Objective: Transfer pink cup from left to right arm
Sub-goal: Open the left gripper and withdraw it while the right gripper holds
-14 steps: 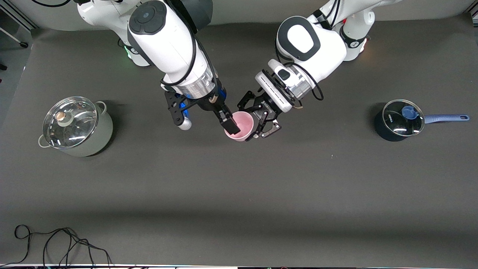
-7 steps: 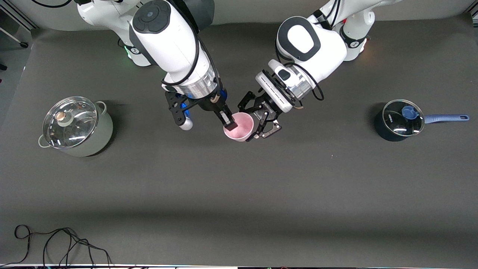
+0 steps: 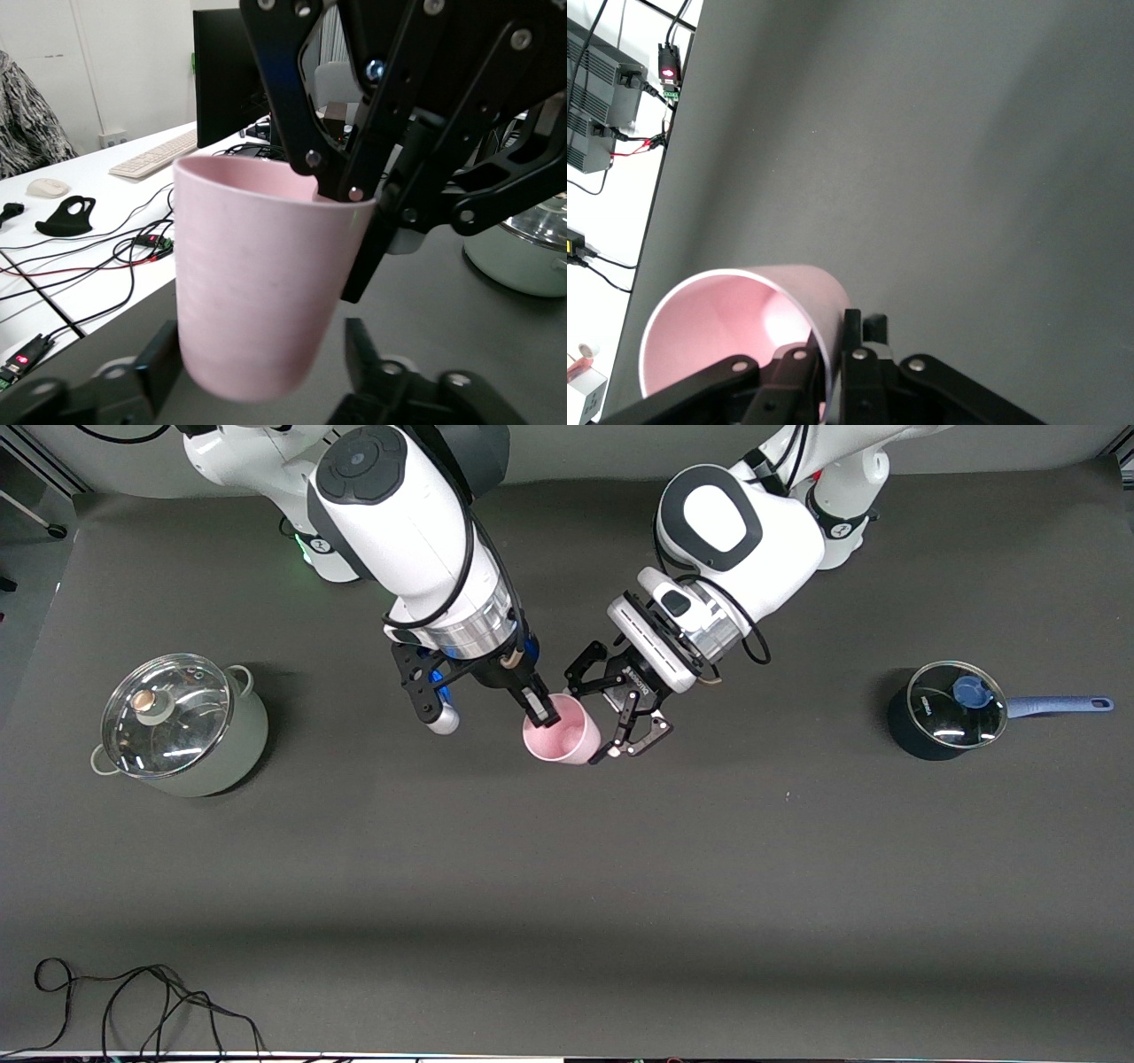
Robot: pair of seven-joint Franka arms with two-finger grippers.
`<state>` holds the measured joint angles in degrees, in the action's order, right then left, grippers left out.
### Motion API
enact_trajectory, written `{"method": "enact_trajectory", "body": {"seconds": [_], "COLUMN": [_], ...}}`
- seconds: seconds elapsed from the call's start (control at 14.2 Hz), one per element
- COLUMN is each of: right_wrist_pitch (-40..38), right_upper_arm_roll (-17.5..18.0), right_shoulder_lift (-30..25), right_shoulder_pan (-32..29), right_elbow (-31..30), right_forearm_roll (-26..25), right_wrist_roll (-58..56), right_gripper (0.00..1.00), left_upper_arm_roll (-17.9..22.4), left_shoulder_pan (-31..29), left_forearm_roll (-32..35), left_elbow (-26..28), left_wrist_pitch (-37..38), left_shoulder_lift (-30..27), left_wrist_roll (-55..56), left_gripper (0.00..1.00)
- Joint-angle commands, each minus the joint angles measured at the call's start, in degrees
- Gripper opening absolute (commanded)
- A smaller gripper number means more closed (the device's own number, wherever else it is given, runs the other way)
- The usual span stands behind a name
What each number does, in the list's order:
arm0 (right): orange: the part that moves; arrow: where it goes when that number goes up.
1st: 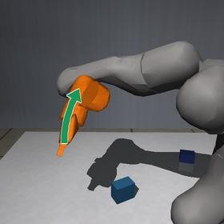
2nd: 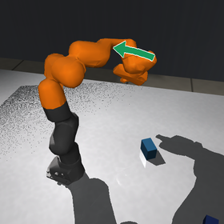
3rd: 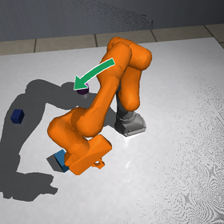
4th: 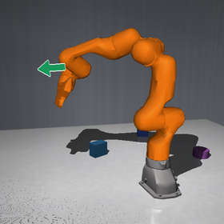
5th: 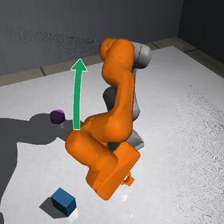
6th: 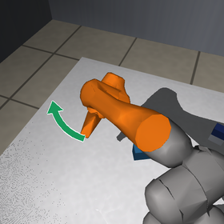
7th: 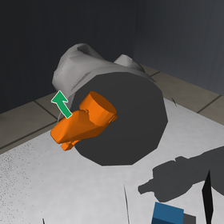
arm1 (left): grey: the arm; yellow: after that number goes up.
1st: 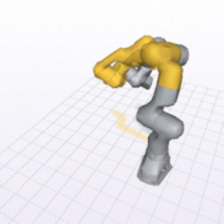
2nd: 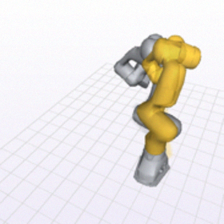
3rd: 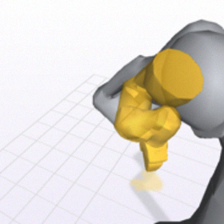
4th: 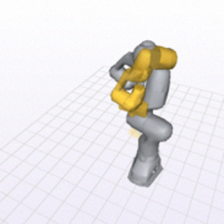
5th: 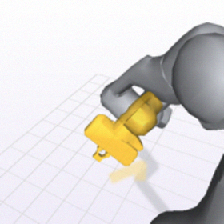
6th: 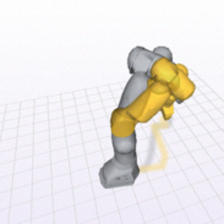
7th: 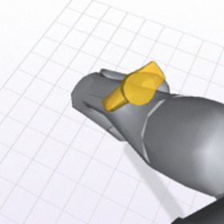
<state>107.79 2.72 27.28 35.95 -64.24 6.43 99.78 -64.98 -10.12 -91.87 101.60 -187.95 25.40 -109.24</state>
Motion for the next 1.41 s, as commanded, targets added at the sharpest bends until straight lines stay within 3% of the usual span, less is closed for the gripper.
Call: {"method": "enact_trajectory", "body": {"seconds": [0.0,0.42,0.63,0.92,1.34], "right_wrist_pitch": [-0.22,-0.30,-0.39,-1.27,-13.38], "right_upper_arm_roll": [-0.08,-0.52,-0.70,-0.70,-0.78], "right_shoulder_lift": [1.11,0.94,0.94,0.33,-2.04], "right_shoulder_pan": [0.26,-0.35,-2.10,-6.49,-16.42], "right_elbow": [2.37,2.28,1.84,0.70,-1.40], "right_forearm_roll": [-1.16,-1.16,-1.07,-0.81,-0.37], "right_wrist_roll": [0.85,-1.68,-6.69,-20.11,-45.59], "right_gripper": [0.00,0.00,0.00,0.00,0.00], "left_upper_arm_roll": [0.30,0.38,0.30,0.38,0.38], "left_shoulder_pan": [0.54,-1.13,-5.60,-14.47,-29.33], "left_forearm_roll": [-1.47,-1.47,-1.38,-1.03,1.60], "left_elbow": [-0.61,-0.61,-0.44,0.52,7.55], "left_wrist_pitch": [-0.66,-0.40,1.35,10.65,29.38], "left_shoulder_lift": [-0.79,-0.26,0.96,2.11,1.59], "left_wrist_roll": [0.34,1.22,1.57,2.89,2.98], "left_gripper": [0.99,0.99,0.99,0.99,0.99]}}
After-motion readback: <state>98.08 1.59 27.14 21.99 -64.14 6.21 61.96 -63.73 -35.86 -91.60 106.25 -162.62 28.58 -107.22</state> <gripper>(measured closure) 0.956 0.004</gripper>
